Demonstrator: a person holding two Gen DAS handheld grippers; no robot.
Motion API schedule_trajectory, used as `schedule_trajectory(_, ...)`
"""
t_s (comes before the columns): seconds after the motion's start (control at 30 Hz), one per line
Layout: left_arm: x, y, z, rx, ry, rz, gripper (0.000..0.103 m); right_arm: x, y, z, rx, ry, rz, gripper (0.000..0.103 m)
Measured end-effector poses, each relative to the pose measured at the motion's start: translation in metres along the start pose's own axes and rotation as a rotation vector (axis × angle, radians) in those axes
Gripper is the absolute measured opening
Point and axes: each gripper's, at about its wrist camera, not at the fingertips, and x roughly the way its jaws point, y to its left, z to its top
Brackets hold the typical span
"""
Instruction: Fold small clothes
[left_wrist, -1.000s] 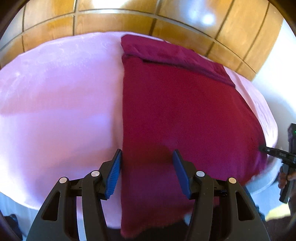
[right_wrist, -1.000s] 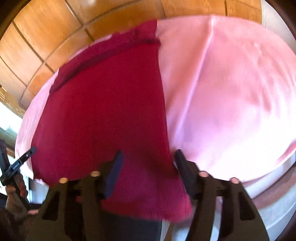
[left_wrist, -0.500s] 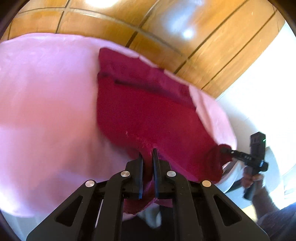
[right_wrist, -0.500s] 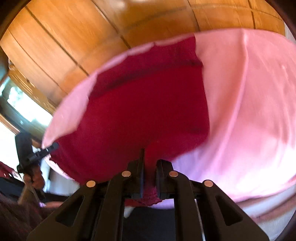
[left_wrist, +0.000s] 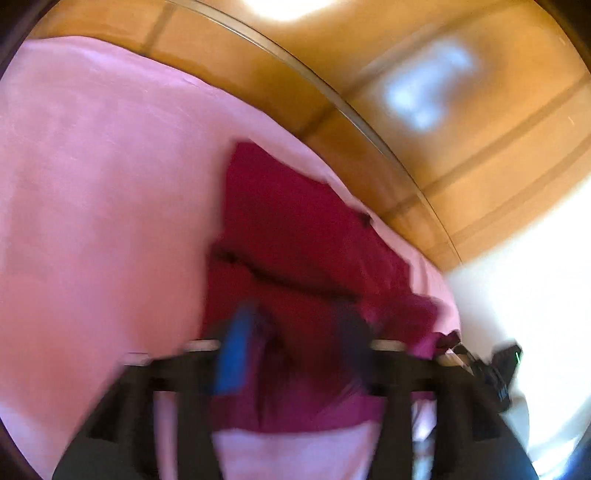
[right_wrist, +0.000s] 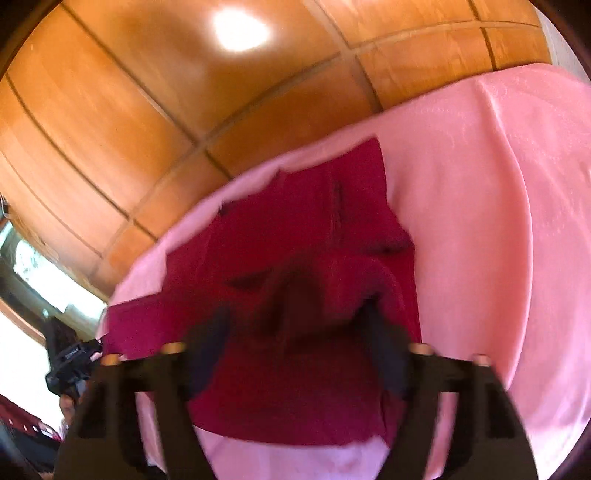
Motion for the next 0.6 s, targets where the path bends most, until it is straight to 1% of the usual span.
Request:
schedule_trajectory(0.03,-0.003,0.004,0.004,-0.02,-0.026,0.002,0.067,-0.003,-0.004,0.0,0.015,-0.014,0.001,0.092)
schedule_trajectory(0.1,-0.008,0.014,0.007,-0.04,-0.041,0.009,0.067,-0.01,-0.012,-0.006,0.017,-0.013,-0.018,0.093)
schedule_trajectory(0.17,-0.01,0.022,0.003,-0.027,-0.041,0.026,0.067,-0.015,-0.025,-0.016,0.032,-0.003,-0.048,0.093)
schedule_trajectory(0.3,-0.002,0.028,-0.025,0.09,0.036,0.049,0.067,-0.024,-0.046,-0.044,0.051,0.03,-0.105,0.093)
schedule_trajectory(0.33,0.0,0.029,-0.03,0.11,0.056,0.049,0.067,-0.025,-0.049,-0.053,0.052,0.043,-0.112,0.09)
schedule_trajectory(0.37,0.005,0.027,-0.04,0.142,0.084,0.051,0.067,-0.025,-0.051,-0.061,0.043,0.049,-0.12,0.083)
schedule_trajectory(0.4,0.009,0.025,-0.045,0.163,0.094,0.054,0.064,-0.025,-0.051,-0.065,0.032,0.052,-0.128,0.079)
schedule_trajectory(0.43,0.013,0.024,-0.049,0.181,0.102,0.059,0.056,-0.023,-0.05,-0.07,0.019,0.052,-0.134,0.07)
schedule_trajectory(0.47,0.018,0.023,-0.053,0.194,0.111,0.067,0.053,-0.022,-0.048,-0.071,0.014,0.05,-0.131,0.061)
schedule_trajectory(0.5,0.021,0.022,-0.056,0.199,0.116,0.073,0.045,-0.018,-0.046,-0.072,0.004,0.048,-0.132,0.056)
schedule_trajectory(0.53,0.022,0.02,-0.058,0.209,0.117,0.081,0.031,-0.013,-0.044,-0.071,-0.007,0.051,-0.134,0.044)
schedule_trajectory(0.6,0.02,0.016,-0.062,0.244,0.114,0.097,0.019,-0.008,-0.038,-0.067,-0.02,0.059,-0.14,0.034)
